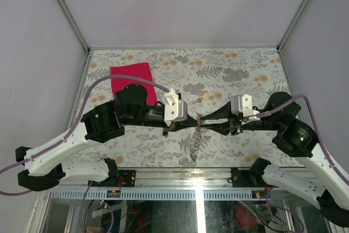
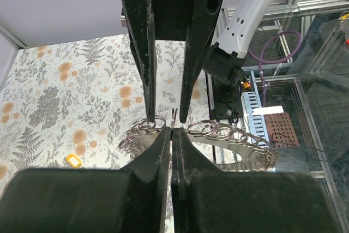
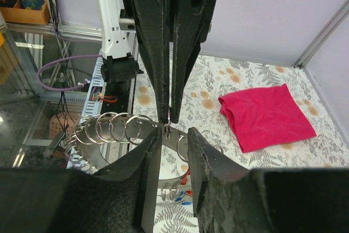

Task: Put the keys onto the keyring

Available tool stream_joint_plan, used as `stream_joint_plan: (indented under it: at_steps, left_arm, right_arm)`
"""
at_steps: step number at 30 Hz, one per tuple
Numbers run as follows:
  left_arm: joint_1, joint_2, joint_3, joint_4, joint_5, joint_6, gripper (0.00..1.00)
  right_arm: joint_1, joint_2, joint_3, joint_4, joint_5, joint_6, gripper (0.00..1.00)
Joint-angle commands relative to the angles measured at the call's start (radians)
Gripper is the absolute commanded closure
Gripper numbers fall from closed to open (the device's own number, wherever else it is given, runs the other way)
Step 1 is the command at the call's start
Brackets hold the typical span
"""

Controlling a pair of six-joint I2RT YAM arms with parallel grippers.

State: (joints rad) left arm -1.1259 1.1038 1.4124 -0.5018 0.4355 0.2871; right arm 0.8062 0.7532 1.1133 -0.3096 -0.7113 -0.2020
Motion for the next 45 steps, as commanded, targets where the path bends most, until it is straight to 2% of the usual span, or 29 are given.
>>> stream_joint_plan:
  at_steps: [1, 7, 10, 13, 15, 22, 27, 29, 32, 34, 36, 45]
  left_arm:
    - [-0.004, -0.020, 0.039, 0.036, -0.001, 0.021, 1.00]
    - [-0.005, -0.026, 0.038, 0.036, -0.006, 0.021, 1.00]
    - [-0.005, -0.030, 0.037, 0.038, -0.009, 0.020, 1.00]
    - [-0.005, -0.036, 0.031, 0.047, -0.013, 0.018, 1.00]
    - [-0.003, -0.036, 0.030, 0.049, -0.013, 0.016, 1.00]
    - [-0.004, -0.040, 0.024, 0.058, -0.020, 0.011, 1.00]
    - [-0.004, -0.046, 0.015, 0.072, -0.040, 0.006, 0.99]
    - [-0.005, -0.060, 0.003, 0.090, -0.052, -0.003, 0.94]
    - [-0.004, -0.093, -0.030, 0.138, -0.072, -0.022, 0.72]
    - [-0.004, -0.112, -0.052, 0.155, -0.085, -0.035, 0.63]
    - [-0.004, -0.133, -0.064, 0.164, -0.091, -0.047, 0.59]
    - [-0.004, -0.178, -0.108, 0.239, -0.122, -0.073, 0.57]
  right_arm:
    - [0.005, 0.003, 0.030, 0.072, -0.047, 0.016, 0.70]
    - [0.005, 0.014, 0.019, 0.090, -0.063, 0.032, 0.84]
    - [0.005, 0.017, 0.014, 0.090, -0.067, 0.033, 0.83]
    - [0.005, 0.015, 0.007, 0.101, -0.069, 0.035, 0.77]
    - [0.005, 0.018, 0.004, 0.109, -0.073, 0.038, 0.77]
    - [0.005, 0.015, -0.029, 0.169, -0.078, 0.046, 0.98]
    - [0.005, -0.008, -0.091, 0.281, -0.076, 0.029, 1.00]
    - [0.004, -0.036, -0.133, 0.323, -0.049, -0.018, 1.00]
    - [0.005, -0.085, -0.204, 0.421, -0.014, -0.090, 1.00]
    - [0.005, -0.102, -0.232, 0.489, 0.006, -0.122, 1.00]
    - [0.005, -0.110, -0.236, 0.513, 0.006, -0.164, 1.00]
    - [0.005, -0.123, -0.264, 0.606, -0.016, -0.299, 1.00]
